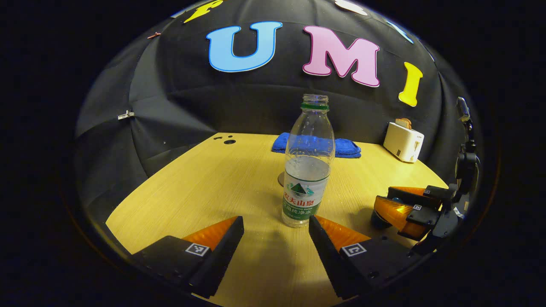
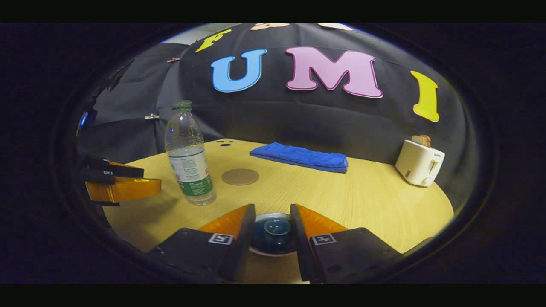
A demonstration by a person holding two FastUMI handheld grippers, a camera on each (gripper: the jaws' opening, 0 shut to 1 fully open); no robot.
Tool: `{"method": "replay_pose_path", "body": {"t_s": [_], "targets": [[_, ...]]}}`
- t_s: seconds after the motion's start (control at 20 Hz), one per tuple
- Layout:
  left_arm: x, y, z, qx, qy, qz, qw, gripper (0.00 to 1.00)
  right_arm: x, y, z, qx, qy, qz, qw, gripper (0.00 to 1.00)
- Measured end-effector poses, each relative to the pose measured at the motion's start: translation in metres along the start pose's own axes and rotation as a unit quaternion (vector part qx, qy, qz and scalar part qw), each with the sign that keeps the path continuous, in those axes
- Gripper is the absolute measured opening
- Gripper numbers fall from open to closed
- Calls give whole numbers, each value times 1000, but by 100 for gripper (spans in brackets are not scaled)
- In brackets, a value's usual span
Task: Open the teacup lid with one hand, grasp the water bottle and pour water into the teacup with the other hand; after pouring, place the water bottle on the coaster and then close the teacup lid.
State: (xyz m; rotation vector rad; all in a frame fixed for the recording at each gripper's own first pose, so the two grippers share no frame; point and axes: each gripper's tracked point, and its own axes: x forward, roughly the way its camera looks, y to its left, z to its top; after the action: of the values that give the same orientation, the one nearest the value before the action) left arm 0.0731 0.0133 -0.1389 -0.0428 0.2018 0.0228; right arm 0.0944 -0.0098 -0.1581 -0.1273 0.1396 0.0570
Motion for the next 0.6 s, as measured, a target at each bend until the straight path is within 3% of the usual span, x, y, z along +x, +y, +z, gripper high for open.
{"method": "replay_pose_path", "body": {"t_s": [0.05,0.1,0.15,0.5,0.6], "targets": [[0,0,-1,1,0,0,1000,96,1,0,-1,0,2,2,1000,41],[1,-1,-1,2,1,-2,1000,96,1,-2,1,0,2,0,1000,40],[3,-3,-2,2,1,-3,1000,97,2,-3,1,3,5,2,1000,33],[8,-1,1,5,-4,-3,1000,97,4,1,2,0,17,20,1000,36],[8,-2,5,10,-9,-8,1000,97,4,2,4,-1,18,25,1000,29]]}}
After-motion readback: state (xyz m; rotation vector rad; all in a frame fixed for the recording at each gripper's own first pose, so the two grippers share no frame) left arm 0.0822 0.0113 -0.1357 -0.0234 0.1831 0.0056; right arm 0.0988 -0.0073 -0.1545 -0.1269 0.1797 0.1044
